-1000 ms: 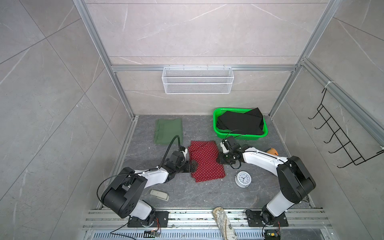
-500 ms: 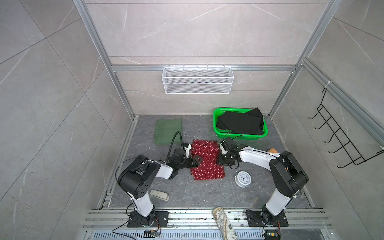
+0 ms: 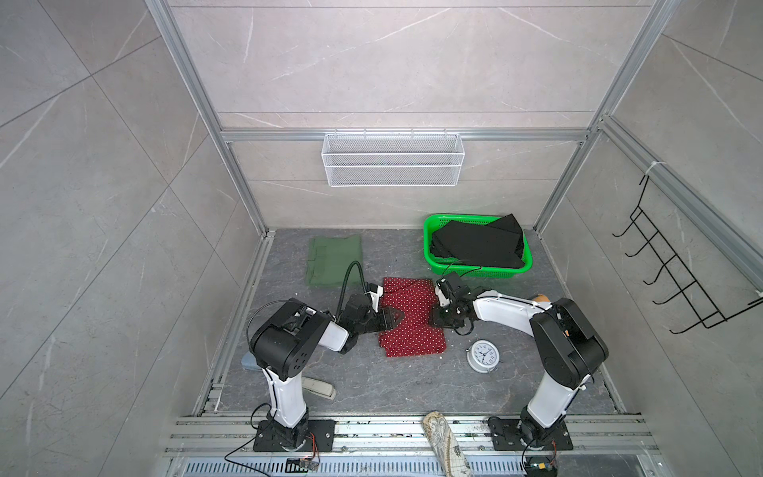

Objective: Fold and stack skirts
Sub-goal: Pick up the skirt.

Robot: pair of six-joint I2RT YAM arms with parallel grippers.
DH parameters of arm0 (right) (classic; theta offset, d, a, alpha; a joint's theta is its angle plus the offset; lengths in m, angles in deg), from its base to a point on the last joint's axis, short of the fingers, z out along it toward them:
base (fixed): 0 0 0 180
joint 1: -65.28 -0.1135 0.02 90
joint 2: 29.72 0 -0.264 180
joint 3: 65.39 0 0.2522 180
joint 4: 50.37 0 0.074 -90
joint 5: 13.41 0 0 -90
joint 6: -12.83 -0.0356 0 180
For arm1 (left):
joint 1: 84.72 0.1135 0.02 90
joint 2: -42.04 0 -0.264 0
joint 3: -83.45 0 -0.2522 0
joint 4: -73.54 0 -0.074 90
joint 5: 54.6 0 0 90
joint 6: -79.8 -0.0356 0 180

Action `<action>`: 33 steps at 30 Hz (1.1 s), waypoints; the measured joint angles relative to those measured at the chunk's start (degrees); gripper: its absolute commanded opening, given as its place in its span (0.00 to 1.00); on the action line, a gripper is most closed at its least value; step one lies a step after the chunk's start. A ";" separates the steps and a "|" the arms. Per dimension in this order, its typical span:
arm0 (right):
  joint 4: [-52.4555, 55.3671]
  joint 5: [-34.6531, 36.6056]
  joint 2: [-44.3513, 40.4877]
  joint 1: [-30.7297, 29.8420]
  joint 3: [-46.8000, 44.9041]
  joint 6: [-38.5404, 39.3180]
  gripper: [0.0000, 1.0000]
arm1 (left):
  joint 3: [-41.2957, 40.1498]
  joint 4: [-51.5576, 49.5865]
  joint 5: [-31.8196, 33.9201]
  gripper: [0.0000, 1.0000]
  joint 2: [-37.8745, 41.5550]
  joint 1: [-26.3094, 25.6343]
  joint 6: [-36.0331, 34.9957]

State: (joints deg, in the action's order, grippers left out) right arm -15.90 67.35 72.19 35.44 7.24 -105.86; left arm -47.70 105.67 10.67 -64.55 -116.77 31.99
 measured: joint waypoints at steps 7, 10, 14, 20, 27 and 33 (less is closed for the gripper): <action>-0.33 -0.24 0.11 0.00 0.00 0.00 0.42 | 1.73 -1.88 -0.85 0.12 -1.25 -0.11 1.64; -0.70 -0.46 0.17 0.00 0.00 0.00 0.42 | 2.99 -3.39 -1.36 0.00 -1.46 -0.11 1.64; -1.01 -0.63 0.20 0.22 0.00 0.00 0.43 | 6.54 -9.42 -1.33 0.00 -1.33 -0.11 -0.76; -0.94 -0.35 -2.38 1.09 -0.20 -0.20 0.48 | 11.82 -22.93 -0.96 0.00 2.69 0.92 -8.04; -0.98 1.84 -13.25 4.13 -0.59 -0.17 0.49 | 22.29 -38.36 -4.04 0.00 6.03 6.40 -16.74; -1.01 2.86 -16.15 4.33 -1.29 -0.17 0.49 | 32.57 -48.94 -7.17 0.00 4.72 10.54 -22.40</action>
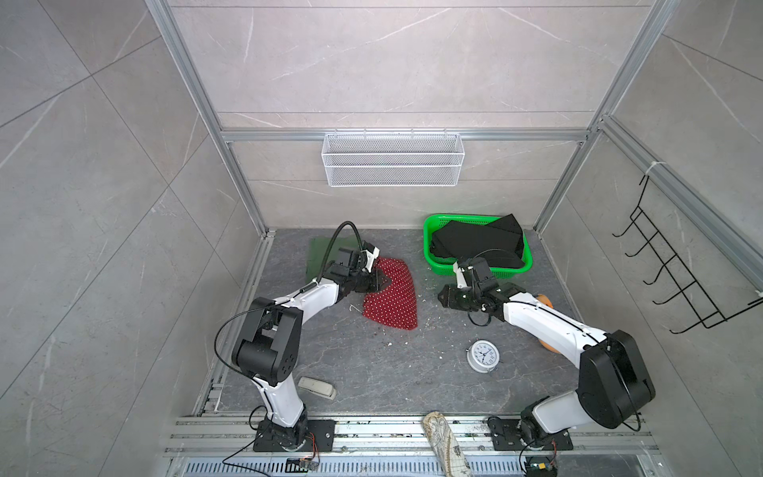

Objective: Fold and stack skirts
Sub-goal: Pick up the skirt, then place the skirt on the skirt.

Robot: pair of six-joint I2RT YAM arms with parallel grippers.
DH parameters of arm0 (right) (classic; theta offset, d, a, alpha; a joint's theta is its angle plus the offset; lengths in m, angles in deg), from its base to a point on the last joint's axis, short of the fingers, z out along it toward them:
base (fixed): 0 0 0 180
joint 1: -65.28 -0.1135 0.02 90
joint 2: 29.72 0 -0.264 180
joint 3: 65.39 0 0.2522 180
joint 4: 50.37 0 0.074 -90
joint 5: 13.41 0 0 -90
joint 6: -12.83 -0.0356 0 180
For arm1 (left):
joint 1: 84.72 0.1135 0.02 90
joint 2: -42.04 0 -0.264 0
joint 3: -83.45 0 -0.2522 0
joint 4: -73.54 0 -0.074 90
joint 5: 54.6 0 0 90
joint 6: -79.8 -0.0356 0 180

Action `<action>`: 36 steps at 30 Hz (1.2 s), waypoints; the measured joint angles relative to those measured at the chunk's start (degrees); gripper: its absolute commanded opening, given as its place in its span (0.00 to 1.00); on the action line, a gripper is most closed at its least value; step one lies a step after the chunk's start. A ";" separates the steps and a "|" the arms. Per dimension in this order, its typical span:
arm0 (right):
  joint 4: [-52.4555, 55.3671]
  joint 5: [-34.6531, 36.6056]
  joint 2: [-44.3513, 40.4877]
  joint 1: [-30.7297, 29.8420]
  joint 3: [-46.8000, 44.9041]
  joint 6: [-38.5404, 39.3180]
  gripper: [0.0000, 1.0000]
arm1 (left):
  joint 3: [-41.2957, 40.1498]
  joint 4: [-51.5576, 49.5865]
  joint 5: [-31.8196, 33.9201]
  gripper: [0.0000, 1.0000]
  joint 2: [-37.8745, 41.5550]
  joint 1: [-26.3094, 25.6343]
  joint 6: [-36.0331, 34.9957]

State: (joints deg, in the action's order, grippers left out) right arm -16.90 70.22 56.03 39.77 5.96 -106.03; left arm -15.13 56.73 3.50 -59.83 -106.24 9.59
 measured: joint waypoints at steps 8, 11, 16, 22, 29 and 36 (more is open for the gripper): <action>0.09 -0.02 0.07 0.00 -3.04 0.00 0.49 | 11.93 -11.34 -6.32 0.00 -5.81 3.21 -6.73; 0.04 -0.02 0.07 0.00 -3.17 0.00 0.49 | 17.44 -16.96 -7.69 0.00 -8.09 3.89 -10.19; -0.26 -0.09 0.31 0.00 -3.19 0.00 0.49 | 27.71 -26.01 -9.03 0.00 -11.06 5.11 -15.43; -1.18 -0.46 1.05 0.00 -3.91 0.00 0.49 | 37.59 -32.96 -11.78 0.00 -13.70 9.09 -19.08; -1.68 -0.87 1.49 0.00 -4.57 0.00 0.49 | 49.18 -41.35 -14.05 0.00 -19.32 15.04 -24.59; -2.01 -1.46 2.05 0.04 -4.79 -0.02 0.49 | 57.31 -49.77 -16.44 0.00 -25.18 19.87 -30.29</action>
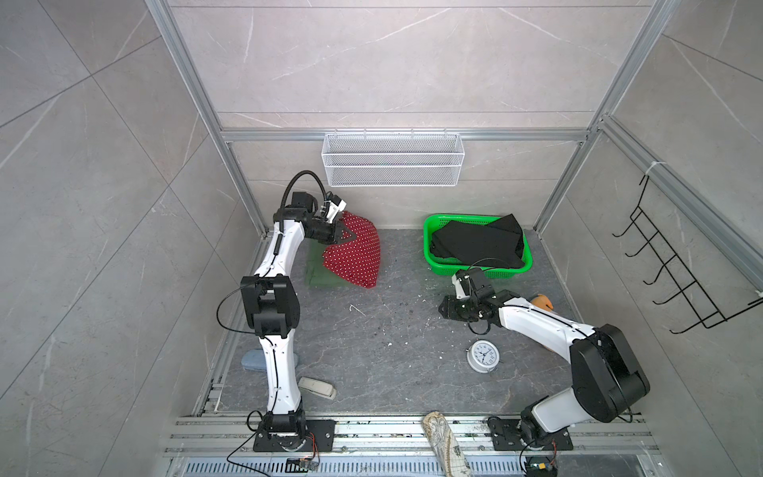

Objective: Fold and stack skirts
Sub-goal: Place the skirt on the skirt.

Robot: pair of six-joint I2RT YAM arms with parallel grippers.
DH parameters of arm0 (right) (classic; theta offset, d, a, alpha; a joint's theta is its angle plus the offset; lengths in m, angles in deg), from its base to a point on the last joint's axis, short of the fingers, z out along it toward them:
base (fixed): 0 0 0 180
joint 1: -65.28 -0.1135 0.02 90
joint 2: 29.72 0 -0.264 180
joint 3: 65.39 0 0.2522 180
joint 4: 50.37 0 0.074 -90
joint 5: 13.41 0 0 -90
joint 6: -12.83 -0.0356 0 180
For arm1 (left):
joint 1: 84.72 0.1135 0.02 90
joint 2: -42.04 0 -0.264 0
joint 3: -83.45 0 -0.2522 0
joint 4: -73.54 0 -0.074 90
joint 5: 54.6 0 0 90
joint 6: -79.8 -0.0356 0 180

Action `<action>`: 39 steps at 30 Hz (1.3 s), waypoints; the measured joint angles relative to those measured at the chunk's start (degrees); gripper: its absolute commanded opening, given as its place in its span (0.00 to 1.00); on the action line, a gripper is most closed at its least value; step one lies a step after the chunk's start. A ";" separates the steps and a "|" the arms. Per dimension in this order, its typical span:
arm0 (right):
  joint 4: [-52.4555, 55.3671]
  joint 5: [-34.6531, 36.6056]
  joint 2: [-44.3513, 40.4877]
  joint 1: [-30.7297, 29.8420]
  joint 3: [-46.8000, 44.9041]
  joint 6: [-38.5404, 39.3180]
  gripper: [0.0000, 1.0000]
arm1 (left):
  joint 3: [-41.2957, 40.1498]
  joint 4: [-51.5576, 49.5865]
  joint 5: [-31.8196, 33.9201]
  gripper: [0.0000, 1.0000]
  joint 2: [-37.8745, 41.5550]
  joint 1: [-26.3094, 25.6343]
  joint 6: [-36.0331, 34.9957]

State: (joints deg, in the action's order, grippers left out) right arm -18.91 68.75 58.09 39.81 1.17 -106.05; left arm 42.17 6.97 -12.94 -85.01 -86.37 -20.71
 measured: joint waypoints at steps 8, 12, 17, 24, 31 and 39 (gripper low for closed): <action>0.00 -0.11 0.63 0.00 0.00 -0.02 0.49 | 0.98 -2.62 -1.90 0.00 -0.87 4.22 -2.34; 0.00 -0.13 1.27 0.00 0.00 -0.02 0.49 | 3.04 -2.49 -3.21 0.00 -2.45 5.49 -2.43; 0.00 -0.13 1.36 0.00 0.00 -0.02 0.49 | 3.52 -2.03 -3.28 0.00 -5.01 5.77 -2.36; -0.02 -0.13 1.79 0.00 0.00 -0.02 0.49 | 3.52 1.36 -3.87 0.00 -8.04 6.23 -0.96; 0.00 -0.13 2.32 0.00 0.00 -0.02 0.49 | 3.52 4.81 -4.72 0.00 -9.31 7.19 0.74; -0.04 -0.11 3.02 0.00 0.02 -0.02 0.49 | 3.52 6.86 -4.98 0.00 -9.44 8.31 1.99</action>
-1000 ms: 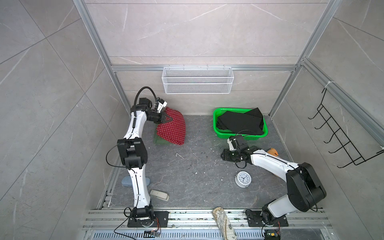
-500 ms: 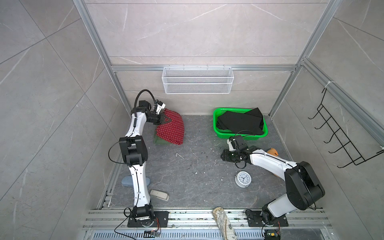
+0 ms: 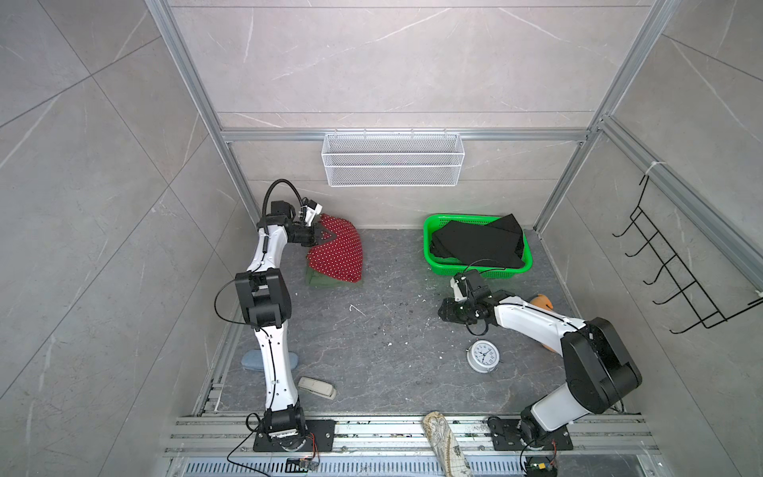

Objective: Fold and stack skirts
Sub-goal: Place the skirt on the skirt.

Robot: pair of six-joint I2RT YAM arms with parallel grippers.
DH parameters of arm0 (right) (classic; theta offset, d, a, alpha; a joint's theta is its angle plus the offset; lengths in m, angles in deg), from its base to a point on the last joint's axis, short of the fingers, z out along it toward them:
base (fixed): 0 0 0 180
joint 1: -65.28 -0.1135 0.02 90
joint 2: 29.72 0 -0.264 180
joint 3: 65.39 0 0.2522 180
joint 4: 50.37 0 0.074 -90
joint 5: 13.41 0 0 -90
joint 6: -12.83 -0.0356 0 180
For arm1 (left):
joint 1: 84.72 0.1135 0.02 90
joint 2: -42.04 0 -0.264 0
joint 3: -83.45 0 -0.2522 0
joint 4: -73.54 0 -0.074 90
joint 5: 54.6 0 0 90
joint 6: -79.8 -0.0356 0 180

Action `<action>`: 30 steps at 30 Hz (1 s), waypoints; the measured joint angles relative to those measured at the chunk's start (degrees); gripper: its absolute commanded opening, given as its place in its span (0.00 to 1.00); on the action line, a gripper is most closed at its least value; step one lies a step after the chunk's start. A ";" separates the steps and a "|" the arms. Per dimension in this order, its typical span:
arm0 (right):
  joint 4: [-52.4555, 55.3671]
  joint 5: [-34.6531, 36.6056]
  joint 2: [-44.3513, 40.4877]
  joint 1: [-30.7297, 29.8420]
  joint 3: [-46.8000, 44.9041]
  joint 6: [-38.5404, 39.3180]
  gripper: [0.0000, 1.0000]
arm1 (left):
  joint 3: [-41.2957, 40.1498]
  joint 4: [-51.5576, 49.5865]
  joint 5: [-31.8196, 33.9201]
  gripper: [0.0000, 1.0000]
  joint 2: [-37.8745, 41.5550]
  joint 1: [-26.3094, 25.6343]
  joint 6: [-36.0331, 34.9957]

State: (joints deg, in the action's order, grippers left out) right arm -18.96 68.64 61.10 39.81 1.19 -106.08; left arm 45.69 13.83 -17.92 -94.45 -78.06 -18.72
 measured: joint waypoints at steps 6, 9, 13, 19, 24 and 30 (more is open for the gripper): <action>0.00 -0.02 0.61 0.00 0.00 0.00 0.49 | 0.00 0.15 -0.83 0.00 -2.60 0.81 0.11; 0.02 -0.02 0.81 0.00 0.00 0.00 0.49 | 0.00 0.09 -0.83 0.00 -4.50 1.14 0.11; 0.02 -0.02 1.03 0.00 0.00 0.00 0.49 | 0.00 0.02 -0.81 0.00 -5.79 1.42 0.09; 0.02 -0.02 1.11 0.00 0.00 -0.02 0.49 | 0.00 -0.20 0.37 0.12 -6.60 1.57 0.04; 0.02 -0.02 1.11 0.00 0.00 -0.02 0.49 | 0.11 -0.26 2.23 0.35 -7.34 1.57 0.11; 0.02 -0.02 1.11 0.00 0.00 0.00 0.49 | 0.11 -0.24 5.25 0.63 -7.78 1.57 1.16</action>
State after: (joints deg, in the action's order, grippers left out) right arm -18.94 68.62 62.22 39.81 1.19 -106.08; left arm 45.80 13.59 -12.68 -102.23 -76.49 -17.56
